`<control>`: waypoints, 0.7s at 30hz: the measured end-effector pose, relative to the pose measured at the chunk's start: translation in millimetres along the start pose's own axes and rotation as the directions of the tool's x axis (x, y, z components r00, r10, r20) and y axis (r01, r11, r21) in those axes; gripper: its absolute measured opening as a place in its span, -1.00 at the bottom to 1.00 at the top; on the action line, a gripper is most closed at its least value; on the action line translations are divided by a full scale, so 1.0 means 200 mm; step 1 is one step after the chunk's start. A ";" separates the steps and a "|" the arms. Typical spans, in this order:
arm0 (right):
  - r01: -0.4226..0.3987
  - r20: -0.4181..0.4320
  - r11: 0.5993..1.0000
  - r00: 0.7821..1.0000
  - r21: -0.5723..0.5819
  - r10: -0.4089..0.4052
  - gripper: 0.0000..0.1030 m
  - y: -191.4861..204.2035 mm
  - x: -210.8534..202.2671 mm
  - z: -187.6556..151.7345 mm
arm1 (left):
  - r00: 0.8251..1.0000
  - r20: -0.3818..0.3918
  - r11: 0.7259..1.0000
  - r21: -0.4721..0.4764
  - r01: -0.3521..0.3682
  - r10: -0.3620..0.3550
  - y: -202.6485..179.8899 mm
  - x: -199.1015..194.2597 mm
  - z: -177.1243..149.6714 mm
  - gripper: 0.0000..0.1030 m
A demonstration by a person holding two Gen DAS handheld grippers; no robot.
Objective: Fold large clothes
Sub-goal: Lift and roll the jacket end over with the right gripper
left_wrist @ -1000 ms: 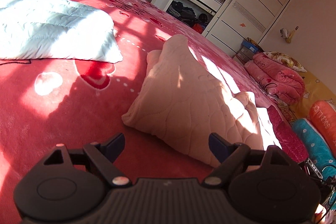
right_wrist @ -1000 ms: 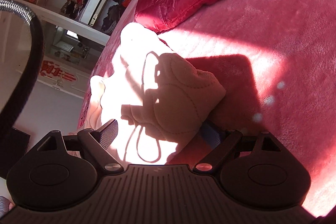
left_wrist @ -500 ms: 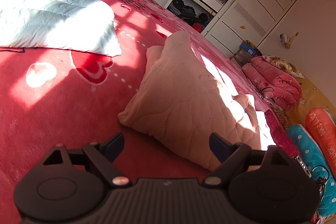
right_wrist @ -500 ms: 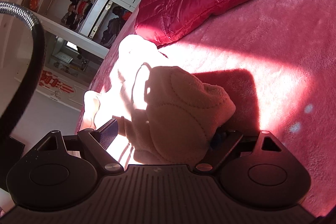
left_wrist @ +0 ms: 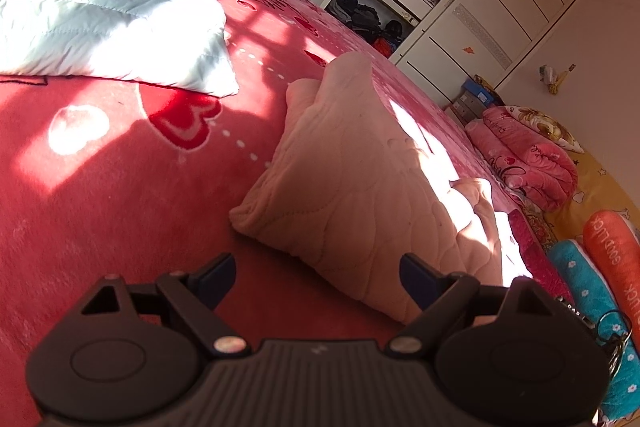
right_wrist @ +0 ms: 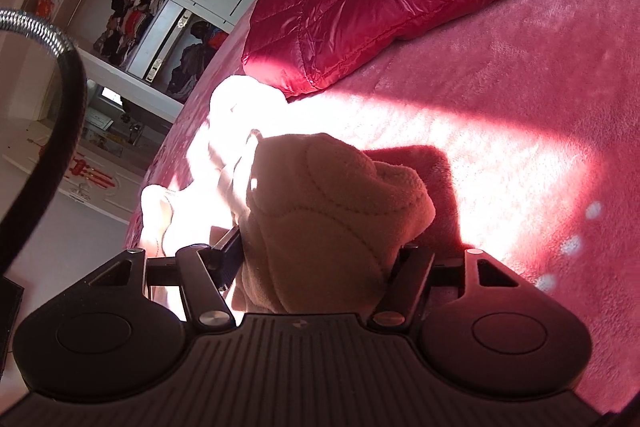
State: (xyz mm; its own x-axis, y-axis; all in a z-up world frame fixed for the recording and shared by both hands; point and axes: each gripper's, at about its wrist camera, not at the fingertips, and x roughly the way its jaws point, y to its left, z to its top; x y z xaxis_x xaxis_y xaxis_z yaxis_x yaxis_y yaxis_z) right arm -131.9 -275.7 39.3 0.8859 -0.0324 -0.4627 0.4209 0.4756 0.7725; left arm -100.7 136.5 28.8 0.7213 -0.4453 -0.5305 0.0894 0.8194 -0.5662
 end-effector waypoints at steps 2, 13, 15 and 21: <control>-0.001 0.014 1.000 1.000 -0.029 0.002 0.17 0.03 -0.03 0.00 | 1.000 0.001 1.000 -0.005 -0.002 0.002 0.00 0.00 0.00 0.73; -0.064 0.006 0.998 0.998 0.026 0.064 0.34 0.00 0.09 0.03 | 1.000 0.002 1.000 -0.012 -0.003 0.003 0.01 -0.01 0.00 0.74; -0.064 0.002 0.997 0.998 0.038 0.064 0.38 0.01 0.13 0.03 | 1.000 -0.002 1.000 -0.011 -0.005 0.005 0.01 0.00 0.00 0.74; -0.011 0.025 1.000 1.000 0.027 0.011 0.05 0.06 0.13 -0.01 | 1.000 -0.001 1.000 -0.023 -0.008 0.008 0.02 0.01 0.01 0.74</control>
State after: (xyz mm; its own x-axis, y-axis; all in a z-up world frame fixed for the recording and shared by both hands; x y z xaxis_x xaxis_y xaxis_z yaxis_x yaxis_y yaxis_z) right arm -103.3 -268.9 35.9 0.8950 -0.0497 -0.4433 0.4159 0.4524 0.7889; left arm -98.5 140.1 26.7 0.7210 -0.4396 -0.5357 0.0685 0.8144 -0.5762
